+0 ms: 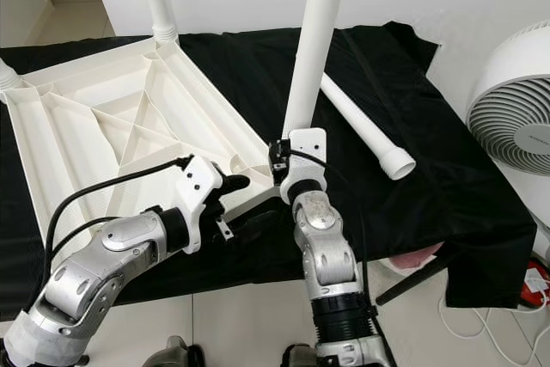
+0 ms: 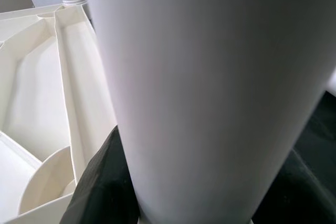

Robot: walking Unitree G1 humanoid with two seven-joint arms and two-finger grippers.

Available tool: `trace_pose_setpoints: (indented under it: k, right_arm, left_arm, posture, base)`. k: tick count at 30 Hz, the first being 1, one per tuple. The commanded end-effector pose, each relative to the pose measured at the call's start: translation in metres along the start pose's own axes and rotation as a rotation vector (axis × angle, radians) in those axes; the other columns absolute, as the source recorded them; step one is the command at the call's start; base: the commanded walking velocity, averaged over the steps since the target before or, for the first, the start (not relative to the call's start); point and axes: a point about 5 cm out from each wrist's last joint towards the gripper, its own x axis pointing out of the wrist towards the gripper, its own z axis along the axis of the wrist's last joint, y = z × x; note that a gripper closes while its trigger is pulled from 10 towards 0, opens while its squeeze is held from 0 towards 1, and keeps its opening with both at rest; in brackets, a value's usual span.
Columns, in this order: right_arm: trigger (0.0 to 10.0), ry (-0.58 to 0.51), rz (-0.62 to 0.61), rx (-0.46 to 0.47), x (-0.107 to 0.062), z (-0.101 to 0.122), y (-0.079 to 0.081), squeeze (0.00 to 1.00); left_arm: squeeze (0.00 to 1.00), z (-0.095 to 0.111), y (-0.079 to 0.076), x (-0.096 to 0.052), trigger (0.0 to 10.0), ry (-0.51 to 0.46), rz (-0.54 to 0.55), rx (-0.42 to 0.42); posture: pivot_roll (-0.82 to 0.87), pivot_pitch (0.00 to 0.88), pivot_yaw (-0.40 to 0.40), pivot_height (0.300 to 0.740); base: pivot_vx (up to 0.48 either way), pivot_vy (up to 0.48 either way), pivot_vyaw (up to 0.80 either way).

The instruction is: Building children table

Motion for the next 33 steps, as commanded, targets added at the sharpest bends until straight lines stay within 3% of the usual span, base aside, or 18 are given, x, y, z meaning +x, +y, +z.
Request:
trace_pose_setpoints:
  k: [1,2,3,11,14,15,20,21,26,30,33]
  right_arm:
    - [10.0,0.039,0.014,0.04,-0.003,-0.006,0.005,0.0]
    - [10.0,0.039,0.014,0.04,-0.003,-0.006,0.005,0.0]
    - [10.0,0.034,0.017,0.043,-0.001,-0.004,0.003,1.0]
    - [10.0,-0.027,0.057,0.019,0.004,0.009,-0.013,1.0]
    - [10.0,-0.024,0.137,-0.008,0.005,0.009,-0.016,1.0]
    - [10.0,-0.015,0.182,-0.013,0.006,0.008,-0.017,0.0]
    - [10.0,-0.005,0.311,-0.029,0.008,0.008,-0.021,0.0]
    - [10.0,-0.009,0.418,-0.048,0.011,0.01,-0.025,0.0]
    - [10.0,-0.011,0.569,-0.085,0.014,0.013,-0.028,0.0]
    - [10.0,0.007,0.681,-0.107,0.016,0.011,-0.031,0.0]
    - [10.0,0.011,0.699,-0.111,0.017,0.011,-0.031,0.0]
  left_arm:
    - [0.0,-0.001,0.003,-0.001,10.0,0.004,0.007,0.008]
    - [0.0,-0.001,0.003,-0.001,10.0,0.004,0.007,0.008]
    - [0.0,0.001,0.004,0.0,10.0,0.001,0.009,0.01]
    - [0.0,0.005,0.009,0.004,10.0,-0.014,0.017,0.022]
    - [0.0,0.006,0.01,0.004,10.0,-0.018,0.018,0.024]
    - [0.0,0.005,0.009,0.004,10.0,-0.015,0.013,0.027]
    - [0.0,0.005,0.009,0.003,10.0,-0.013,0.013,0.028]
    - [0.0,0.006,0.01,0.003,10.0,-0.015,0.016,0.03]
    - [0.0,0.006,0.01,0.003,10.0,-0.016,0.017,0.031]
    - [0.0,0.006,0.01,0.002,10.0,-0.014,0.017,0.028]
    - [0.0,0.006,0.01,0.002,10.0,-0.014,0.017,0.028]
  posture:
    - [-0.09,0.093,0.035,0.74]
    - [-0.09,0.093,0.035,0.74]
    - [-0.1,0.093,0.041,0.74]
    - [-0.09,0.078,0.048,0.74]
    - [-0.08,0.073,0.047,0.74]
    - [-0.08,0.068,0.045,0.74]
    - [-0.08,0.07,0.048,0.74]
    - [-0.08,0.068,0.048,0.74]
    - [-0.07,0.069,0.044,0.74]
    - [-0.07,0.07,0.05,0.74]
    - [-0.07,0.07,0.05,0.74]
  base:
    - [0.0,0.0,0.0]
    - [0.0,0.0,0.0]
    - [0.0,0.0,0.0]
    - [0.0,0.0,0.0]
    - [0.0,0.0,0.0]
    - [0.0,0.0,0.0]
    - [0.0,0.0,0.0]
    - [0.0,0.0,0.0]
    - [0.0,0.0,0.0]
    - [0.0,0.0,0.0]
    - [0.0,0.0,0.0]
